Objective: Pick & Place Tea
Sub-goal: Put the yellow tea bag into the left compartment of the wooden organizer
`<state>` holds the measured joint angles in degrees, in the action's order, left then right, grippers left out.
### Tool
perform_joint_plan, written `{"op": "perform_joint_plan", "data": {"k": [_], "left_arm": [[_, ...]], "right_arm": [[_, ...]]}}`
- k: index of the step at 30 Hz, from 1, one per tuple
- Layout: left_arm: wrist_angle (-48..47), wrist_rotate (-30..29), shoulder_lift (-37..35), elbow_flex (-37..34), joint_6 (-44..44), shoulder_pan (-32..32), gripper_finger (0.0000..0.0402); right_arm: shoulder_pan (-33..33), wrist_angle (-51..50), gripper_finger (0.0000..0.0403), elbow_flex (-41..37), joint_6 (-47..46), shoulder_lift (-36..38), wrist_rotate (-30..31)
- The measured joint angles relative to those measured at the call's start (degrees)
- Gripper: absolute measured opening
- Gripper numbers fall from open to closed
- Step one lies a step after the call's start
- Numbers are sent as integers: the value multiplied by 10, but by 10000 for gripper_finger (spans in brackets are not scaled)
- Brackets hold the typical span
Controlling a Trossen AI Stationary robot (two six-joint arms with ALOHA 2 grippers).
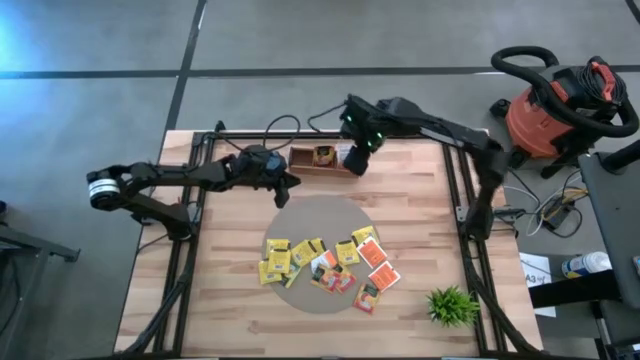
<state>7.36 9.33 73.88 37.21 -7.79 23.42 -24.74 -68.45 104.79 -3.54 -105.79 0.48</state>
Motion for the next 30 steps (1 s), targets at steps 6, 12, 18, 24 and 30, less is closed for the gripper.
{"op": "perform_joint_plan", "data": {"k": [6, 12, 18, 24, 30], "left_arm": [[-1, 38, -2, 0, -23, 0, 35], [-2, 84, -2, 0, -55, -6, 35], [2, 91, -2, 0, -109, -26, 35], [16, 69, -2, 0, -209, -54, 35], [11, 31, -2, 0, -326, -91, 35]], "right_arm": [[139, 143, 89, -199, -205, 150, 78], [259, 177, 82, -351, -426, 256, 131], [336, 180, 90, -452, -596, 323, 132], [401, 180, 97, -520, -669, 346, 127], [438, 195, 94, -529, -643, 344, 143]]}}
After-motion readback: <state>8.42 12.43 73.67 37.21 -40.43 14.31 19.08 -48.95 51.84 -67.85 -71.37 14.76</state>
